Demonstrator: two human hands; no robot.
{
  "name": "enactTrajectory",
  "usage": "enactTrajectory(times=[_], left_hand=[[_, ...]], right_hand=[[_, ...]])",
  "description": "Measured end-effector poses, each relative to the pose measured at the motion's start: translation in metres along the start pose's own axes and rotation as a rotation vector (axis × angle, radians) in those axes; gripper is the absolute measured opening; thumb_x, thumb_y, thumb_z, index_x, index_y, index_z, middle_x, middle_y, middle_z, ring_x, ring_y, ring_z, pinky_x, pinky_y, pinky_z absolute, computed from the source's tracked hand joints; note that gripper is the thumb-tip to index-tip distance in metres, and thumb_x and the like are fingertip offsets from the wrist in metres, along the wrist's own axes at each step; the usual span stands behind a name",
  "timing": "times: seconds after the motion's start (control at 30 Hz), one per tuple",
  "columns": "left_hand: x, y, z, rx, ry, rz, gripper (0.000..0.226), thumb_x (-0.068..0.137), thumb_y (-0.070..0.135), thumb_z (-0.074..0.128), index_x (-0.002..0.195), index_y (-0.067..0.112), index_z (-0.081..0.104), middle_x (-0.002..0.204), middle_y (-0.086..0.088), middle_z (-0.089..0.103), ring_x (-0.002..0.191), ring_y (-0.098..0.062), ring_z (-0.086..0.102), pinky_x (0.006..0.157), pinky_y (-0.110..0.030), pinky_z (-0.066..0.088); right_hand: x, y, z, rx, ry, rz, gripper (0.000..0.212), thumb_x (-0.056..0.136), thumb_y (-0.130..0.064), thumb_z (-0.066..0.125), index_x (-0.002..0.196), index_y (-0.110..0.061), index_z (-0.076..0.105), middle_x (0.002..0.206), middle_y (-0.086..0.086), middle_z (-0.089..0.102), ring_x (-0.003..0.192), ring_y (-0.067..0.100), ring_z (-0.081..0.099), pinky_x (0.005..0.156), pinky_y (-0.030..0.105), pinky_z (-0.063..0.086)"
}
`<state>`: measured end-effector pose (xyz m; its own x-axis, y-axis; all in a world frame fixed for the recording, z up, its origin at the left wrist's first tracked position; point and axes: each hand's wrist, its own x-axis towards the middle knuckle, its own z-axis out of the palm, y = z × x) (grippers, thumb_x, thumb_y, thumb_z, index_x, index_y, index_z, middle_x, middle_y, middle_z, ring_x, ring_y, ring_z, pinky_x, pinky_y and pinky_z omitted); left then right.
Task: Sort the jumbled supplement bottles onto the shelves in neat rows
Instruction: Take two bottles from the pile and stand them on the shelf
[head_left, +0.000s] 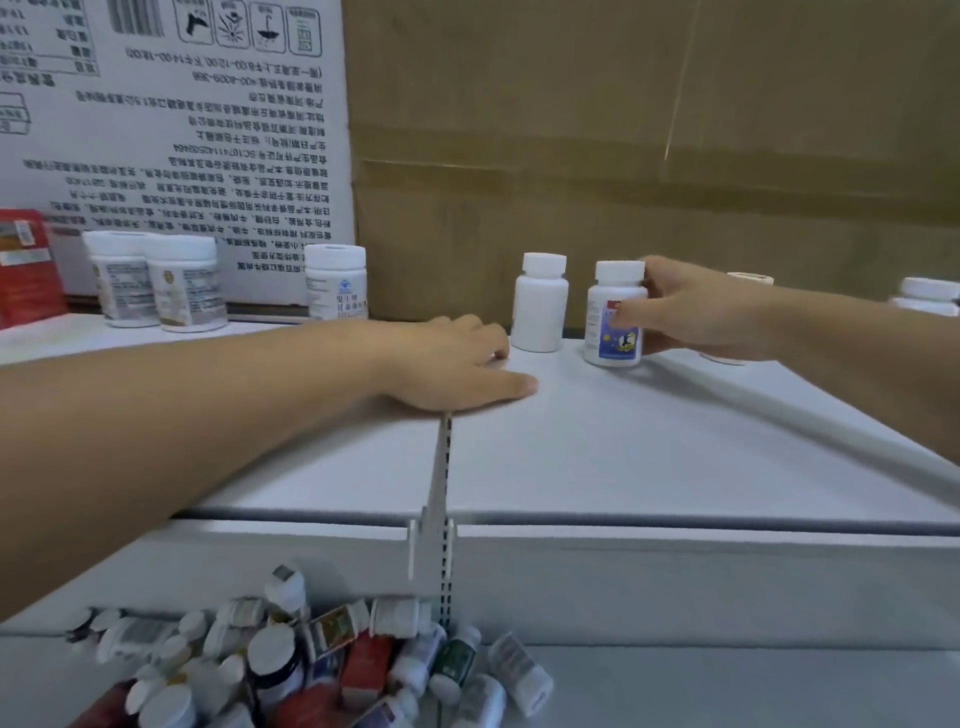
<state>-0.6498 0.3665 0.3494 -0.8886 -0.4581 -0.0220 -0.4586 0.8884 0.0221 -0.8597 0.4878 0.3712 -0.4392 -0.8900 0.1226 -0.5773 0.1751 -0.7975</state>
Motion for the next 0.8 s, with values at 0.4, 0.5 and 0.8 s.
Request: enactTrajectory(times=[0.4, 0.5, 0.8], left_hand=[[0.001, -0.005, 0.008, -0.099, 0.06, -0.007, 0.058, 0.09, 0.068, 0.035, 0.136, 0.034, 0.039, 0.14, 0.006, 0.039, 0.129, -0.017, 0.035, 0.109, -0.041, 0.032], [0.0, -0.004, 0.008, -0.101, 0.063, -0.004, 0.058, 0.09, 0.068, 0.036, 0.137, 0.034, 0.039, 0.141, 0.006, 0.038, 0.129, -0.017, 0.035, 0.109, -0.04, 0.032], [0.002, -0.006, 0.009, -0.105, 0.076, 0.0, 0.056, 0.09, 0.068, 0.037, 0.135, 0.033, 0.041, 0.139, 0.006, 0.04, 0.129, -0.018, 0.037, 0.108, -0.039, 0.033]], right_hand=[[0.03, 0.026, 0.015, 0.061, 0.124, -0.067, 0.054, 0.089, -0.009, 0.065, 0.137, -0.014, 0.039, 0.118, 0.006, 0.061, 0.11, 0.021, 0.062, 0.098, 0.043, 0.051], [0.029, 0.027, 0.015, 0.047, 0.113, -0.087, 0.054, 0.09, -0.006, 0.063, 0.137, -0.013, 0.039, 0.115, 0.004, 0.061, 0.109, 0.021, 0.062, 0.097, 0.042, 0.051], [0.026, 0.023, 0.016, -0.011, 0.133, -0.03, 0.063, 0.089, -0.018, 0.067, 0.142, -0.013, 0.034, 0.116, -0.002, 0.061, 0.11, 0.016, 0.061, 0.1, 0.038, 0.049]])
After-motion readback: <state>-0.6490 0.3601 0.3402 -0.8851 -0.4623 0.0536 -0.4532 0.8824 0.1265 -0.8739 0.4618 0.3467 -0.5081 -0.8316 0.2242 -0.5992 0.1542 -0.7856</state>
